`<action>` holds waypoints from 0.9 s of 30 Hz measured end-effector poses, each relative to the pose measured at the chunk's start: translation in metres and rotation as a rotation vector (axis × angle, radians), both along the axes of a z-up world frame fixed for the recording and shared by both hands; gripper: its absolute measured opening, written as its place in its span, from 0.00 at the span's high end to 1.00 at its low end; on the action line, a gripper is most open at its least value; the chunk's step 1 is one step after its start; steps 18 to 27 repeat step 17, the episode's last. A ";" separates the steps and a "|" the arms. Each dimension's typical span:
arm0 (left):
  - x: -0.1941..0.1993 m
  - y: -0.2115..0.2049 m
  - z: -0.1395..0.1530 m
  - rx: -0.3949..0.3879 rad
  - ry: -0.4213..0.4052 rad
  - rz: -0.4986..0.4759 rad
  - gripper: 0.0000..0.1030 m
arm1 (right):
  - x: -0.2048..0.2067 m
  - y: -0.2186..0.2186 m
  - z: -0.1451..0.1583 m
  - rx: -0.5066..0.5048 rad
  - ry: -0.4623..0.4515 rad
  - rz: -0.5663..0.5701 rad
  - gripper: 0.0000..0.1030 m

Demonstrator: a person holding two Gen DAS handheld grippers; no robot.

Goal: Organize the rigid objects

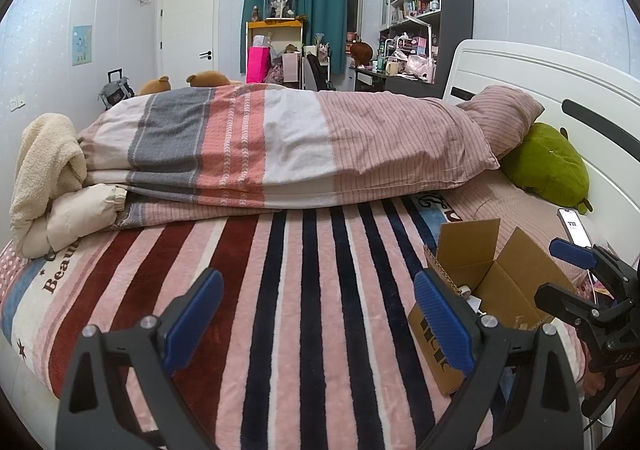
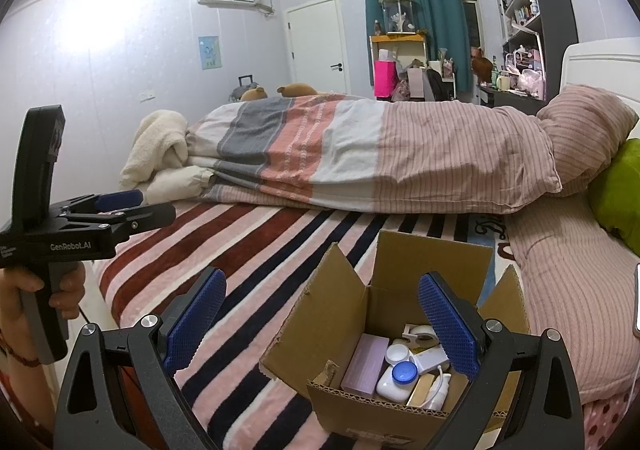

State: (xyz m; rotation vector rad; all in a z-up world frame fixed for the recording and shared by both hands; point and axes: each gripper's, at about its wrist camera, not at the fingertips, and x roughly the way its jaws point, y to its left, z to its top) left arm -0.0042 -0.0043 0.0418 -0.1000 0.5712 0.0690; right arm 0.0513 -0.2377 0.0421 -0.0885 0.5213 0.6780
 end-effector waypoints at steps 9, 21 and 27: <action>0.000 0.000 0.000 0.001 0.000 0.001 0.07 | -0.001 -0.001 -0.001 0.000 0.000 0.000 0.06; 0.001 0.000 0.001 0.000 0.001 0.000 0.07 | -0.001 -0.001 -0.003 0.002 0.004 0.001 0.06; 0.001 0.000 0.001 0.000 0.001 0.000 0.07 | -0.001 -0.001 -0.003 0.002 0.004 0.001 0.06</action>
